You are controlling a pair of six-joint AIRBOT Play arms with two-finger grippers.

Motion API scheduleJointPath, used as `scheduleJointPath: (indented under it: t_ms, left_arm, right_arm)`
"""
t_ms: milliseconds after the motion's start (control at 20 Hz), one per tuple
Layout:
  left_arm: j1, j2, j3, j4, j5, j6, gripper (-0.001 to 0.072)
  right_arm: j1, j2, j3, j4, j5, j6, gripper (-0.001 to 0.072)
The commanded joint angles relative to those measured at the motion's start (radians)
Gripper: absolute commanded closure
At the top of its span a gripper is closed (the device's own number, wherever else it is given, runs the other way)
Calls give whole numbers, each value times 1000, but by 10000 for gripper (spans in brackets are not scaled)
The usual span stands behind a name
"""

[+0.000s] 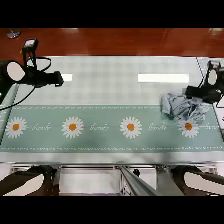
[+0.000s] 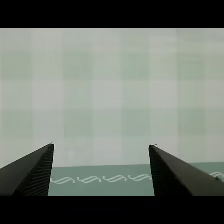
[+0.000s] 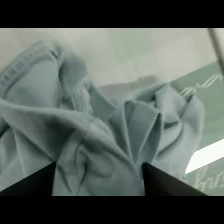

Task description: Fold the shirts.

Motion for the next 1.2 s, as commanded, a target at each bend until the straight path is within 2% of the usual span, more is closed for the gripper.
scheduleJointPath:
  t_ms: [0,50,100,150,200,350,500,650,800,1050,1150]
  left_arm:
    - [-6,-7,-70,-45,8,-1,5]
    - [-11,-9,-90,-68,8,-1,5]
    - [-17,-11,-103,-75,1,-1,4]
    - [-18,-13,-104,-74,-21,-1,5]
    - [-9,-10,-99,-74,-53,0,5]
    - [47,23,-72,-72,-209,27,5]
    - [65,153,-115,-86,-307,76,5]
    - [15,383,-328,-222,-241,75,5]
    - [-46,537,-463,-293,-234,60,5]
    - [-54,576,-479,-323,-204,43,5]
    - [-54,573,-480,-323,-171,-7,5]
  right_arm:
    - [-60,-58,-116,203,-98,-40,83]
    - [-60,-89,-101,239,-104,-51,91]
    - [-59,-116,-72,279,-93,-79,143]
    - [-59,-130,-32,328,-63,-122,429]
    - [-59,-129,13,374,-31,-165,670]
    - [-58,-41,200,454,68,-268,676]
    - [-58,140,339,490,46,-303,676]
    - [-58,274,489,576,61,-378,676]
    - [-58,370,625,646,82,-398,676]
    - [-58,427,846,830,109,-449,677]
    - [-58,428,899,870,134,-464,677]
